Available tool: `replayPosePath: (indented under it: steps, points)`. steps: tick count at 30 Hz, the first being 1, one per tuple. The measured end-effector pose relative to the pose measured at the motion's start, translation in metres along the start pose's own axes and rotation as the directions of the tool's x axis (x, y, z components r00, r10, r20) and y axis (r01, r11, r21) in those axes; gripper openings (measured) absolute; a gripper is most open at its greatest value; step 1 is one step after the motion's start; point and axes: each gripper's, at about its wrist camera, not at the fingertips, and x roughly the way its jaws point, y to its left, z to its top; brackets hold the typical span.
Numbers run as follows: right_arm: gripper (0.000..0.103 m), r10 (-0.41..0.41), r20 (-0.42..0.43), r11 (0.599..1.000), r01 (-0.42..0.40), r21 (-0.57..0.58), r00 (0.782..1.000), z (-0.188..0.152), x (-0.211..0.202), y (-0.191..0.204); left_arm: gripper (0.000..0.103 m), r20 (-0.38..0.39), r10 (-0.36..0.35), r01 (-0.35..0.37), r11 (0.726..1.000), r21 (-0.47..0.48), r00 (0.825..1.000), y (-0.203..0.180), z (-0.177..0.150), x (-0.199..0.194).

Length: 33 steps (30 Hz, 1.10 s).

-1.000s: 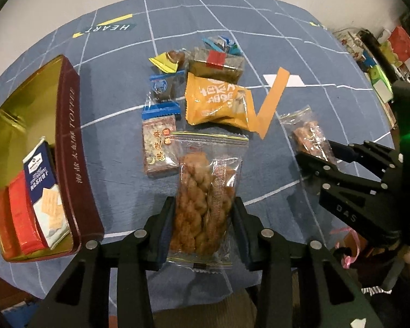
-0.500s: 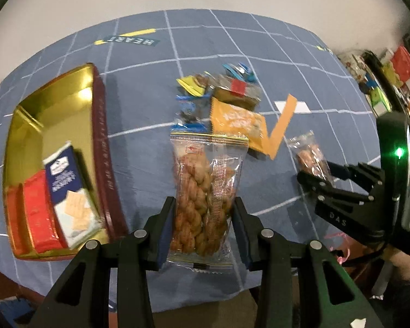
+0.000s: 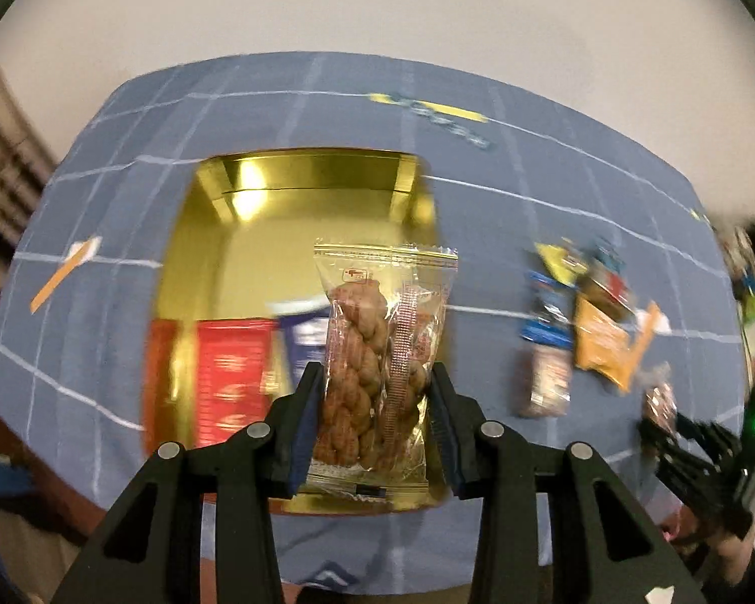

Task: Organize snacks
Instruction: 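Place the twisted dough bag into the tin with the left gripper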

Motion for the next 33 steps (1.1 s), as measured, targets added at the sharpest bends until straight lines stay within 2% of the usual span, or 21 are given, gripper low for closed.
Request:
replayPosePath:
  steps: [6, 15, 25, 33]
  points:
    - [0.043, -0.014, -0.002, 1.0, 0.014, -0.003, 1.0, 0.0, 0.004, 0.005, 0.037, -0.038, 0.077, -0.079, 0.995, -0.063, 0.996, 0.041, 0.0, 0.016]
    - [0.044, -0.013, -0.021, 1.0, 0.013, 0.004, 1.0, 0.002, 0.006, 0.005, 0.037, -0.103, 0.15, -0.153, 0.988, -0.024, 0.983, 0.059, -0.013, 0.042]
    - [0.044, -0.017, -0.032, 1.0, 0.017, 0.014, 0.999, 0.008, 0.008, 0.003, 0.037, -0.128, 0.17, -0.174, 0.985, -0.021, 0.977, 0.07, -0.018, 0.052]
    - [0.044, -0.018, -0.047, 1.0, 0.019, 0.018, 0.999, 0.015, 0.01, 0.003, 0.038, -0.127, 0.161, -0.165, 0.986, -0.025, 0.979, 0.073, -0.02, 0.055]
